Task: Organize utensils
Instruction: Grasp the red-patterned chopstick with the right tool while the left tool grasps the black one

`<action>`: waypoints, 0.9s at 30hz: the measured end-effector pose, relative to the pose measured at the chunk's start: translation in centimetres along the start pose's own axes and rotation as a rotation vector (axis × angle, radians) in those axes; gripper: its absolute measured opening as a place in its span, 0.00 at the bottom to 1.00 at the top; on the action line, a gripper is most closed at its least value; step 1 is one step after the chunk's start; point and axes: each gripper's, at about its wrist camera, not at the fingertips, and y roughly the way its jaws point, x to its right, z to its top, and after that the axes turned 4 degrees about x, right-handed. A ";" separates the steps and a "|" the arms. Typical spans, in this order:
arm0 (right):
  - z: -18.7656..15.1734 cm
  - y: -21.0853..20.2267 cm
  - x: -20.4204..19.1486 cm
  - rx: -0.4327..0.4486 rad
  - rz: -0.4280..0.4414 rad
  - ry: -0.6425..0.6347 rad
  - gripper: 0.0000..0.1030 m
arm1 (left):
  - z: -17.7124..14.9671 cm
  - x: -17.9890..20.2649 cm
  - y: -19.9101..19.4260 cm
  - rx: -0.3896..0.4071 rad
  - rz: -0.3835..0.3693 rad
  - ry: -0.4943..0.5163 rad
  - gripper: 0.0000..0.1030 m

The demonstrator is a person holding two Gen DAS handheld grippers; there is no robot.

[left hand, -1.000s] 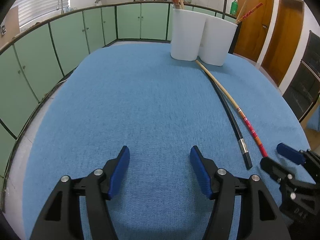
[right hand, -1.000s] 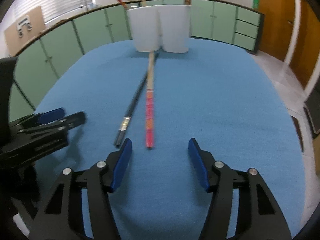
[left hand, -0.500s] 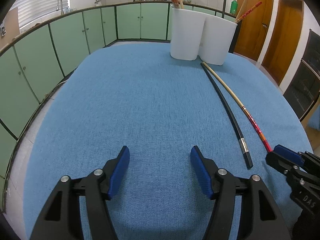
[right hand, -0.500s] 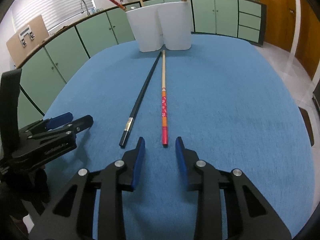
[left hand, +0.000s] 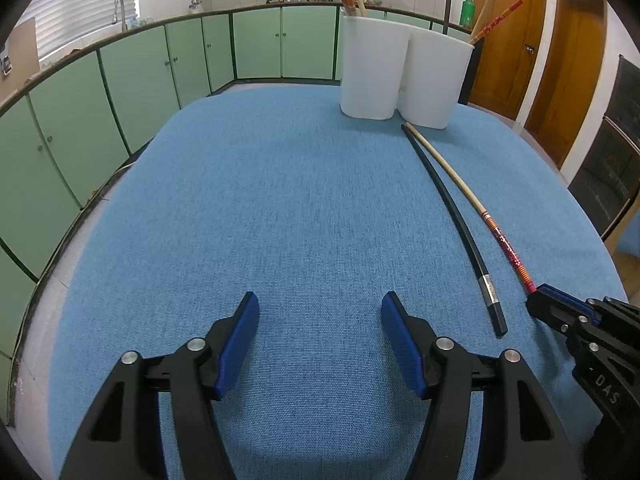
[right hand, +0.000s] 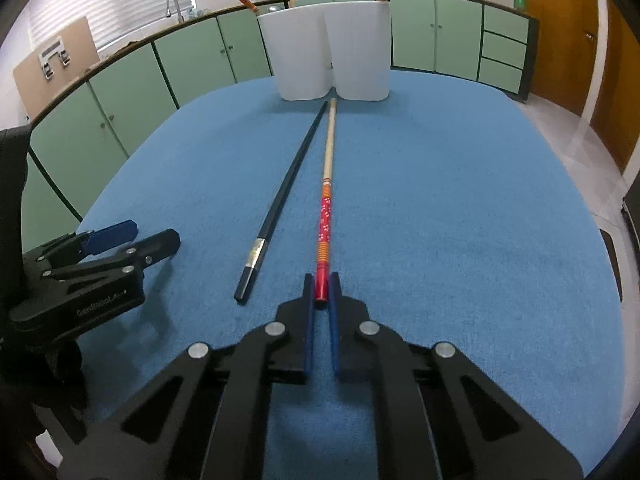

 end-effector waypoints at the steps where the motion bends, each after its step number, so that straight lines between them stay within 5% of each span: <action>1: 0.0 -0.1 0.2 0.003 0.002 0.010 0.05 | 0.0 0.0 0.0 0.000 0.001 0.002 0.61; 8: -0.6 -1.8 1.9 0.037 -0.040 0.047 0.05 | 0.1 0.7 -0.3 0.006 -0.004 0.008 0.60; 19: -0.8 -2.1 5.7 0.044 -0.069 0.142 0.05 | 0.1 6.1 -0.9 0.010 -0.135 0.059 0.60; 27: -0.9 -2.0 5.8 0.038 -0.059 0.148 0.05 | -0.1 7.3 -0.1 -0.008 -0.095 0.103 0.58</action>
